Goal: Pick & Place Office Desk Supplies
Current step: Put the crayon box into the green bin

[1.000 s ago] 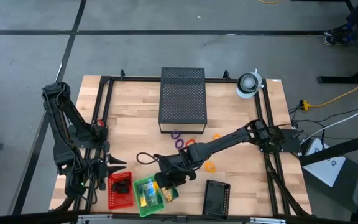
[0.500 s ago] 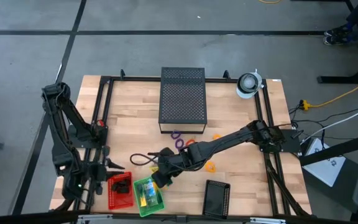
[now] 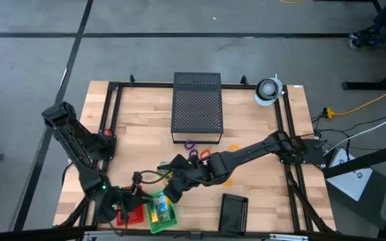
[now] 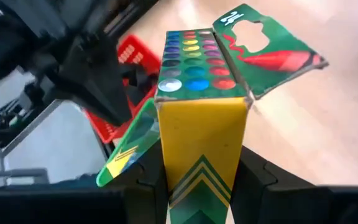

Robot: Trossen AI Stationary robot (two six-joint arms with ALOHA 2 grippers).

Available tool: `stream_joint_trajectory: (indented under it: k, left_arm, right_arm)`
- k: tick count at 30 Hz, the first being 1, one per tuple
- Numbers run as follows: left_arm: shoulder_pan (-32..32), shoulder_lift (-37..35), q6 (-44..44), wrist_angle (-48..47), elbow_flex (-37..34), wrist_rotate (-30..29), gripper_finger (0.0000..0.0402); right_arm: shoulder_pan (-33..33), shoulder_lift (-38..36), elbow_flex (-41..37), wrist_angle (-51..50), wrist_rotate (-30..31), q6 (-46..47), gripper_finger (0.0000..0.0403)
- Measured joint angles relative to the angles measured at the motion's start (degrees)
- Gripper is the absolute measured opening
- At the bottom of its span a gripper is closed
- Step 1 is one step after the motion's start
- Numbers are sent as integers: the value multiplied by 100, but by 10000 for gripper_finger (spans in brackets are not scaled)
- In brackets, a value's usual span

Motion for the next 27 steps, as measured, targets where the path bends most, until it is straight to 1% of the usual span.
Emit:
stream_joint_trajectory:
  k: [4,6,8,10,17,22,25,27]
  left_arm:
    - [442,-7,473,471,2,579,63]
    - [710,-6,535,633,2,905,63]
    - [955,-9,534,651,2,1228,63]
    - [1123,4,536,630,2,1426,63]
    - [1427,355,442,682,2,1880,63]
    - [1560,823,420,1204,2,2135,63]
    - [1614,954,486,1415,2,2161,63]
    - [1657,948,480,1383,28,2201,63]
  right_arm:
    - [115,-12,453,-613,580,-20,113]
    - [176,-12,573,-767,796,-18,113]
    - [217,-56,568,-776,873,13,113]
    - [252,-70,563,-928,893,71,113]
    - [289,-70,555,-1145,1002,77,113]
    - [289,-70,553,-1195,1029,-41,113]
    - [288,-70,551,-1209,1024,-62,113]
    - [289,-70,551,-1216,1017,-62,113]
